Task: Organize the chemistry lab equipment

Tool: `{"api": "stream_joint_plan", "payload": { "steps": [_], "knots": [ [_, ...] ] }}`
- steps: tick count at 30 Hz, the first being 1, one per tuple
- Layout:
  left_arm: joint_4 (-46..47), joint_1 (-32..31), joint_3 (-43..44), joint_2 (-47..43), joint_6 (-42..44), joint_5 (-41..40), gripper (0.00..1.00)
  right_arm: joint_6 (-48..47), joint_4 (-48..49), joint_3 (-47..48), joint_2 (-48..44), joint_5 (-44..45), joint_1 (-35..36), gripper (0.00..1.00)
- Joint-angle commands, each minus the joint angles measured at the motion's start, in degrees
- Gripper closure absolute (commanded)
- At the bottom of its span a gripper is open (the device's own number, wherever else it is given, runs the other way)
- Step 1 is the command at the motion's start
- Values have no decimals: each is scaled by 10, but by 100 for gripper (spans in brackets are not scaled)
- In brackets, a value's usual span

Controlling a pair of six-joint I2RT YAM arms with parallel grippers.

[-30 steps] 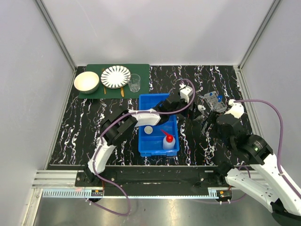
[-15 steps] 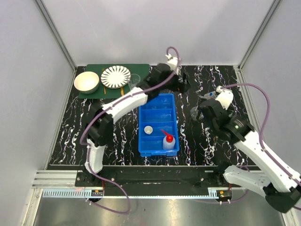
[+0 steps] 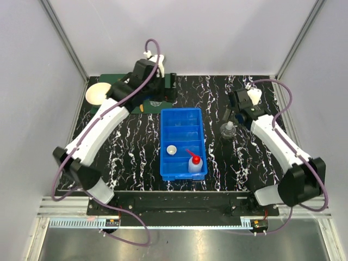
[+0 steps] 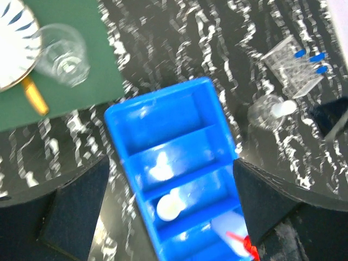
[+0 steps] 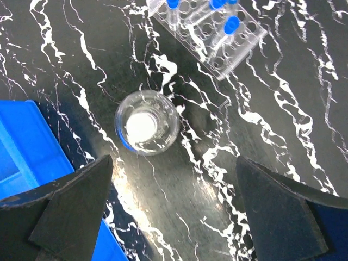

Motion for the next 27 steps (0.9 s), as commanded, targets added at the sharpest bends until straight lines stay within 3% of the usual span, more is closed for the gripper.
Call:
{"api": "stream_joint_plan", "payload": {
  "steps": [1,6,12,18,27],
  "knots": [
    [-107,34,-77,-102,5,-65,1,-31,59,36,54,-80,-24,0],
    [-109,77,-223,-178,18,-51,1,-41,70,53,109,-112,-40,0],
    [-85,105,-340,-238,20,-40,1,-45,72,54,160,-123,-47,0],
    [-66,108,-374,-292,8,-24,1,-44,77,49,191,-127,-48,0],
    [-59,108,-382,-298,8,-12,1,-49,92,53,230,-139,-49,0]
  ]
}}
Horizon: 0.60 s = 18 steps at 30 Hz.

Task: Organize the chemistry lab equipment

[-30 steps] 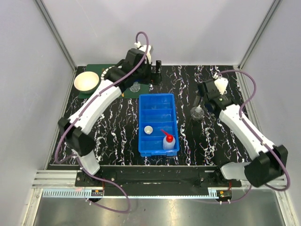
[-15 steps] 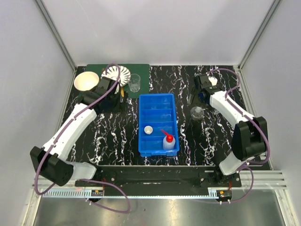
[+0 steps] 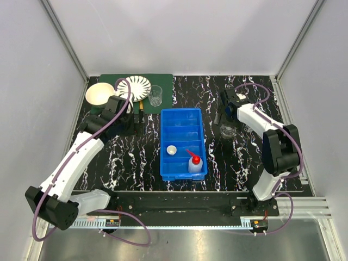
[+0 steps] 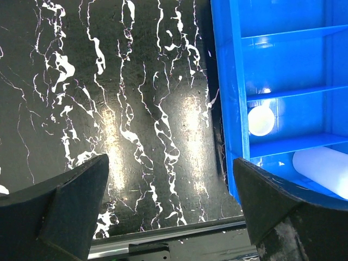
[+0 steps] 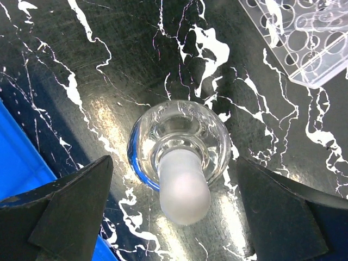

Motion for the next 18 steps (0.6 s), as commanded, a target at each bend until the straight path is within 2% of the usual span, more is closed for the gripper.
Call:
{"api": "stream_joint_plan", "payload": {
  "steps": [1,18],
  "knots": [
    [23,3,-6,-2,-1,14,1,-8,23,17,15,-9,-4,0],
    [25,3,-3,6,-1,20,1,-13,52,-15,38,-16,-17,0]
  ]
}}
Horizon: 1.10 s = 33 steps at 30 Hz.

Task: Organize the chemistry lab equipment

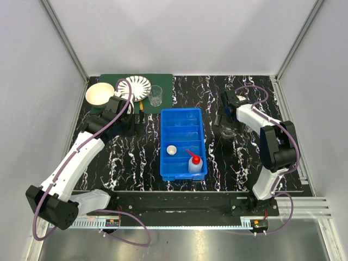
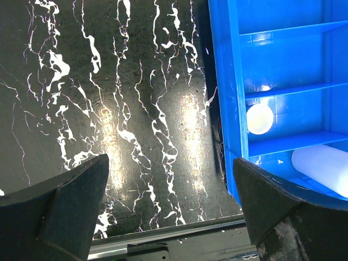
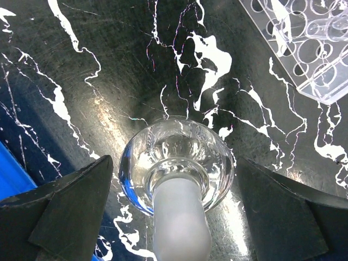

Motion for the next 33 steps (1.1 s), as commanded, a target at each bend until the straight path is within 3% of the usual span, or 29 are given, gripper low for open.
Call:
{"api": "stream_joint_plan", "payload": {
  "steps": [1,9,26,33],
  "knots": [
    [19,3,5,3,-1,9,1,-6,21,-6,6,-10,-6,0],
    [19,3,4,3,0,6,1,-2,27,-12,8,-19,-8,0],
    [18,3,3,3,1,6,1,4,27,-28,-16,-29,-8,11],
    [18,3,0,-1,2,6,1,4,23,-26,-19,-33,-9,30]
  ]
}}
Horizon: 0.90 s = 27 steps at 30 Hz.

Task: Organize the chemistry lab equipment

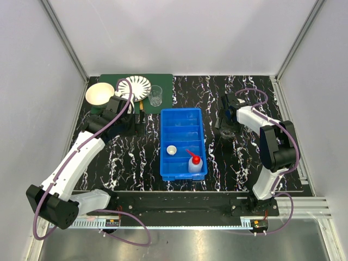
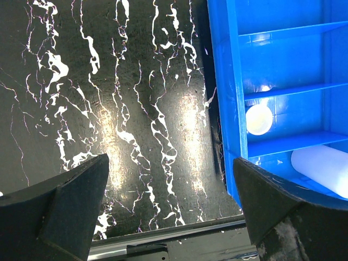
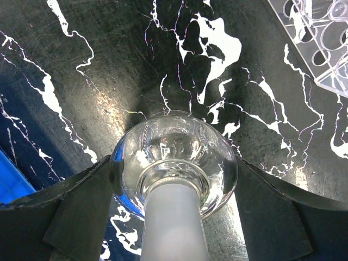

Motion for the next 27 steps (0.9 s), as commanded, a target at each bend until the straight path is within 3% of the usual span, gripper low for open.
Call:
{"api": "stream_joint_plan", "payload": {
  "steps": [1,5,19,27],
  "knots": [
    [14,3,0,-5,2,6,1,2,2,2,-23,-7,-3,31],
    [15,3,-1,-6,2,6,1,2,-2,6,-25,-4,-3,39],
    [16,3,2,-2,1,10,1,-20,-68,88,-79,6,-3,47],
    [16,3,3,-3,2,12,1,-15,-110,184,-81,-38,10,51]
  ]
}}
